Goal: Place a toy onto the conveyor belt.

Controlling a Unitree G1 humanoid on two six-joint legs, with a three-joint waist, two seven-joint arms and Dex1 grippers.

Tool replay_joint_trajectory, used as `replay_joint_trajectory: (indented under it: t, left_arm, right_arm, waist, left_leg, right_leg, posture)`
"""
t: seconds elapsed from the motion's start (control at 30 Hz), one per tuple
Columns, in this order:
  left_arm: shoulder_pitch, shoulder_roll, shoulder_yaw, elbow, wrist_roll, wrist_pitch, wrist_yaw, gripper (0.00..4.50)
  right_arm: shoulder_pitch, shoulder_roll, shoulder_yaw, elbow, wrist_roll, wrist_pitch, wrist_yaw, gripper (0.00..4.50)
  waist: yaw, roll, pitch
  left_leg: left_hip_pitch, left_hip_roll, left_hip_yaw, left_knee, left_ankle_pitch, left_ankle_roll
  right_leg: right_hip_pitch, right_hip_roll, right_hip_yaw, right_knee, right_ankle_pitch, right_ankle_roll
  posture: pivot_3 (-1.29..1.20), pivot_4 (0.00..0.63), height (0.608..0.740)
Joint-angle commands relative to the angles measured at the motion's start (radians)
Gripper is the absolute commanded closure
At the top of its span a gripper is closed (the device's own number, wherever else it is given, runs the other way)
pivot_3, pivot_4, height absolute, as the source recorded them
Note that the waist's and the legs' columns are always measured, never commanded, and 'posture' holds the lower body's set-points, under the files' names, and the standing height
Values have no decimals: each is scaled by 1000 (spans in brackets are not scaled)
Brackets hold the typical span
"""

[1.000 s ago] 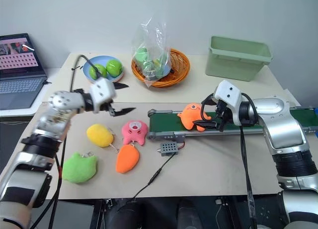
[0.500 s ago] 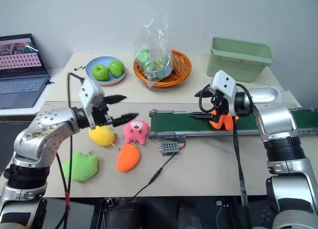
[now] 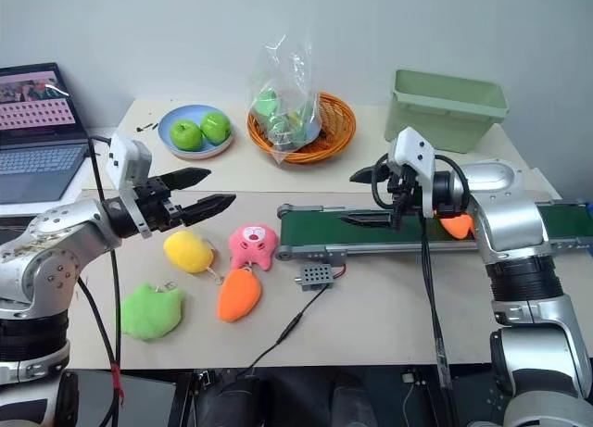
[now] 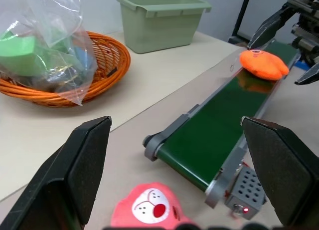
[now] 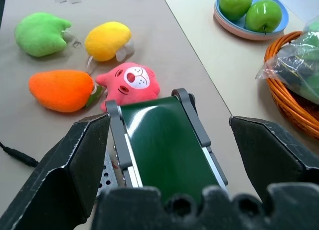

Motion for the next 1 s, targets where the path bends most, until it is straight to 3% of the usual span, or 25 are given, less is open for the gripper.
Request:
replay_joint_trajectory:
  t: [0.03, 0.57, 1.0]
  left_arm:
    - [-10, 12, 25, -16, -27, 2, 3, 38]
    - [4, 35, 63, -68, -153, 115, 53, 38]
    - [52, 100, 41, -86, -150, 105, 24, 38]
  right_arm:
    - [-3, -8, -41, -38, 23, 8, -9, 0]
    - [2, 8, -51, -63, 50, 24, -21, 0]
    - [14, 17, -50, -79, 67, 39, -35, 0]
  waist:
    - [0, 0, 0]
    - [0, 0, 0]
    - [-1, 0, 0]
  left_leg:
    - [0, 0, 0, 0, 0, 0]
    - [0, 0, 0, 0, 0, 0]
    - [0, 0, 0, 0, 0, 0]
  right_leg:
    - [0, 0, 0, 0, 0, 0]
    - [0, 0, 0, 0, 0, 0]
    - [0, 0, 0, -1, 0, 0]
  posture:
    - [0, 150, 740]
    - [0, 150, 740]
    - [0, 150, 740]
